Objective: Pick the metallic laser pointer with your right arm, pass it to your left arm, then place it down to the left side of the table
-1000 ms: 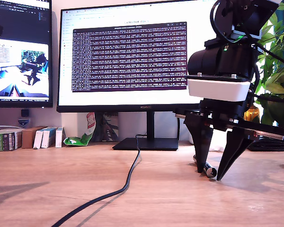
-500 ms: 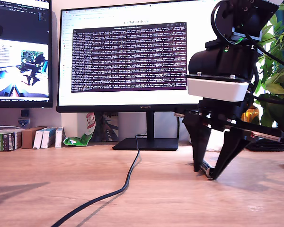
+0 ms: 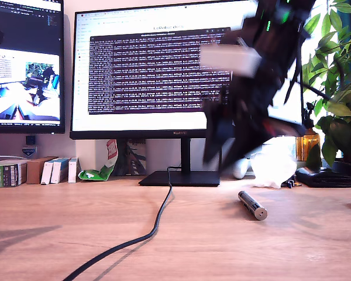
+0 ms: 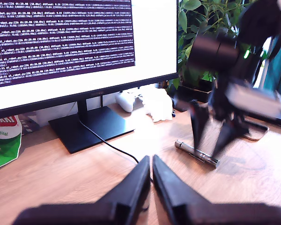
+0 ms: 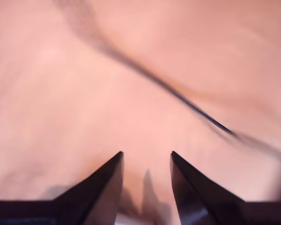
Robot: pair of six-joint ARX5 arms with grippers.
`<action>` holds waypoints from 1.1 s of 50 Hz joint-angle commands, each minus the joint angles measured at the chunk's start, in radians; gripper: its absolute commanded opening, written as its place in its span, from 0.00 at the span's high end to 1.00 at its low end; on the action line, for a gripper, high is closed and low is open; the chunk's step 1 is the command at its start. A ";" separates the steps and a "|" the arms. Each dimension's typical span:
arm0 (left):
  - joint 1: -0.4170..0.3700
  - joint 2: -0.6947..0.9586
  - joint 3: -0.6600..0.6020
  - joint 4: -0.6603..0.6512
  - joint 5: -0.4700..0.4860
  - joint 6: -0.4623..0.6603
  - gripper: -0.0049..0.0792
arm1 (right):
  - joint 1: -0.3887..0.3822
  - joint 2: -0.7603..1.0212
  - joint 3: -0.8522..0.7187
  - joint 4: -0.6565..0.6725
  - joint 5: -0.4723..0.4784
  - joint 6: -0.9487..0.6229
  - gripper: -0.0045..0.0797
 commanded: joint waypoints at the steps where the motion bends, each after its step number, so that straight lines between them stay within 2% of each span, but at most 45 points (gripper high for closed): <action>1: -0.003 0.003 0.013 0.007 0.000 -0.004 0.96 | 0.034 -0.019 0.026 0.018 0.069 0.495 0.61; 4: -0.003 0.003 0.013 0.007 0.000 -0.004 0.96 | 0.044 -0.019 0.048 0.016 0.155 0.827 0.61; 10: -0.003 0.003 0.013 0.005 0.000 -0.004 0.96 | 0.045 -0.019 0.084 -0.033 0.325 1.328 0.61; 13: -0.003 0.003 0.013 0.005 0.000 -0.004 0.96 | 0.040 -0.019 0.095 -0.064 0.343 1.551 0.61; 17: -0.003 0.003 0.013 0.006 0.000 -0.004 0.96 | 0.012 -0.019 0.098 -0.110 0.326 1.721 0.58; 22: -0.003 0.004 0.013 0.005 0.000 -0.004 0.96 | -0.018 -0.015 0.098 -0.184 0.324 1.815 0.53; 26: -0.003 0.004 0.013 0.006 0.000 -0.004 0.96 | -0.047 -0.006 0.098 -0.190 0.317 1.891 0.52; 34: -0.003 0.004 0.013 0.006 0.000 -0.004 0.96 | -0.093 0.032 0.098 -0.135 0.180 2.013 0.52; 38: -0.003 0.004 0.013 0.006 0.001 -0.004 0.96 | -0.099 0.066 0.098 -0.117 0.141 2.067 0.51; 55: -0.003 0.004 0.013 0.005 0.001 -0.004 0.96 | -0.093 0.171 0.098 -0.111 0.146 2.049 0.50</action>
